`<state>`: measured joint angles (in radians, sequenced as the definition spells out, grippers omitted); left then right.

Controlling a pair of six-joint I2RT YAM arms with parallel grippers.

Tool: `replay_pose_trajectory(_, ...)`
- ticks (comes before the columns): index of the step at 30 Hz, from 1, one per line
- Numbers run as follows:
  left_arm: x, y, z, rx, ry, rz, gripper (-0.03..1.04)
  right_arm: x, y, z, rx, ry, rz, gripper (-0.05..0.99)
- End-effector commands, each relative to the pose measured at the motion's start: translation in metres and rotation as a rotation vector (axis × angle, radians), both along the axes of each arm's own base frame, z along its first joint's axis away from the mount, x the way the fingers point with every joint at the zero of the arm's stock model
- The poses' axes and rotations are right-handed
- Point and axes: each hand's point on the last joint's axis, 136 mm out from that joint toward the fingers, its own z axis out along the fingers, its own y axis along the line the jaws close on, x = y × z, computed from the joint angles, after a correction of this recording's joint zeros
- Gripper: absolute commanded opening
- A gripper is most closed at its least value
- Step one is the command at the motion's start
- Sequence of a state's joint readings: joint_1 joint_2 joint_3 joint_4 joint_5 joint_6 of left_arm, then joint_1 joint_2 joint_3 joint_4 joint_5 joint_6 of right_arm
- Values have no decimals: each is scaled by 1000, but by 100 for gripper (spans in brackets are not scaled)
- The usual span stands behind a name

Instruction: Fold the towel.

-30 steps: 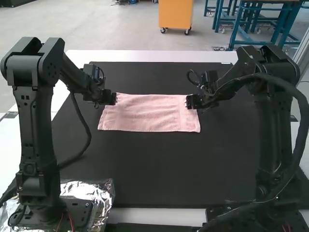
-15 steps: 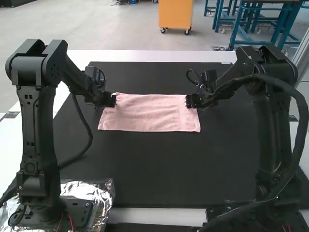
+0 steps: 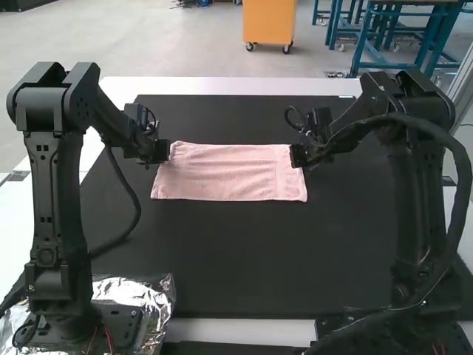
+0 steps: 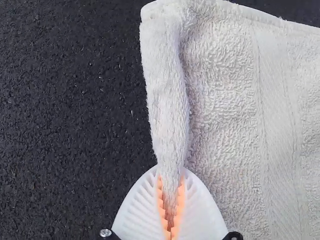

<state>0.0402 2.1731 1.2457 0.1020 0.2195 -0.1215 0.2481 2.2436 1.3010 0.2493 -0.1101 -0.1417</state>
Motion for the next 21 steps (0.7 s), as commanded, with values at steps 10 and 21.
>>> replay_pose_trajectory(10,-1,12,28,-9,-19,4,2,2,-15,52,72,-40,-16,-3)
replay_pose_trajectory(21,-17,7,48,-12,-32,-21,2,-26,-19,61,114,-2,5,-3)
